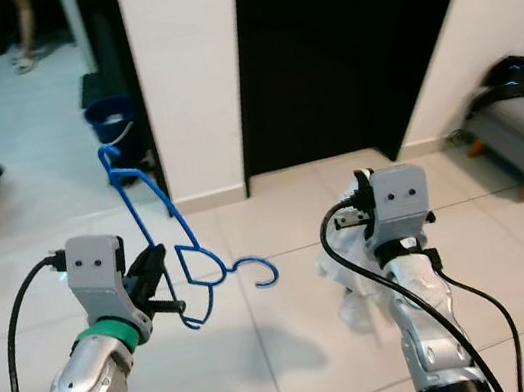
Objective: Hang hanger
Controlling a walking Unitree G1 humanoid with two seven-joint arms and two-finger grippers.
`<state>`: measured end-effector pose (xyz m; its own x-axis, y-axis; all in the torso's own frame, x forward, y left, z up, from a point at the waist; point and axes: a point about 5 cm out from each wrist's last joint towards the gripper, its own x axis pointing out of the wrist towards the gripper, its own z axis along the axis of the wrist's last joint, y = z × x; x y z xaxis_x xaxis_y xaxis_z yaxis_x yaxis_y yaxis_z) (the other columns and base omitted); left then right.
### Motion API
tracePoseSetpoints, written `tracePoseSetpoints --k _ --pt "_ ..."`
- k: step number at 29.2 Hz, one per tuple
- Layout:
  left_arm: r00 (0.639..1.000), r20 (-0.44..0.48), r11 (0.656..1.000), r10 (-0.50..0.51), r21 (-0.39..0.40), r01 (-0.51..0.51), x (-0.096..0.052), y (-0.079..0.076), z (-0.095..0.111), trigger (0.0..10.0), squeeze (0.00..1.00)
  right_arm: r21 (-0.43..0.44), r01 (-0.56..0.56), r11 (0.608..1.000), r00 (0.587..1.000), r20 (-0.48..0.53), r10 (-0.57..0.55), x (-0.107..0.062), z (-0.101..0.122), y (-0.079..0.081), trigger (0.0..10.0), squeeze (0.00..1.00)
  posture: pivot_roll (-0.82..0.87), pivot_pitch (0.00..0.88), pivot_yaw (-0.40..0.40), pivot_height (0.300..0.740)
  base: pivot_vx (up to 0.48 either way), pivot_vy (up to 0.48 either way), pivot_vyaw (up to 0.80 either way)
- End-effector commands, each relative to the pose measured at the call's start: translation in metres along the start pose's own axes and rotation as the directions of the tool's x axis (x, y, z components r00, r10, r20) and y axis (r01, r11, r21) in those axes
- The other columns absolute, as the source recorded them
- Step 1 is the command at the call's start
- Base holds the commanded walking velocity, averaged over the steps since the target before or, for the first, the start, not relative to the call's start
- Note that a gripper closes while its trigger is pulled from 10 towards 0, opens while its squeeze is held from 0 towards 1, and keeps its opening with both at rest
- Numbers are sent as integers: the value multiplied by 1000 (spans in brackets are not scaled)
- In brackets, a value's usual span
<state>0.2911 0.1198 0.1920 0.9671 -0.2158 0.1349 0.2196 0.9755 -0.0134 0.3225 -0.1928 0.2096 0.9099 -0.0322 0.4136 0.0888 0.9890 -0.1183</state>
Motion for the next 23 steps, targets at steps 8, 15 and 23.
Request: tracePoseSetpoints --k 8,15,23 --pt "999 30 1000 19 1 -19 2 5 9 10000 0 19 -14 1000 1000 28 14 3 8 8 10000 0 12 115 10 740 0 0 -788" --pt "999 26 999 45 -4 -45 6 7 10 10000 0 31 -25 999 999 35 24 4 10 13 10000 0 11 114 11 740 0 0 -788" --pt "999 22 999 33 15 -33 8 7 12 10000 0 33 -23 999 999 43 21 5 13 13 10000 0 6 113 11 740 0 0 -788"
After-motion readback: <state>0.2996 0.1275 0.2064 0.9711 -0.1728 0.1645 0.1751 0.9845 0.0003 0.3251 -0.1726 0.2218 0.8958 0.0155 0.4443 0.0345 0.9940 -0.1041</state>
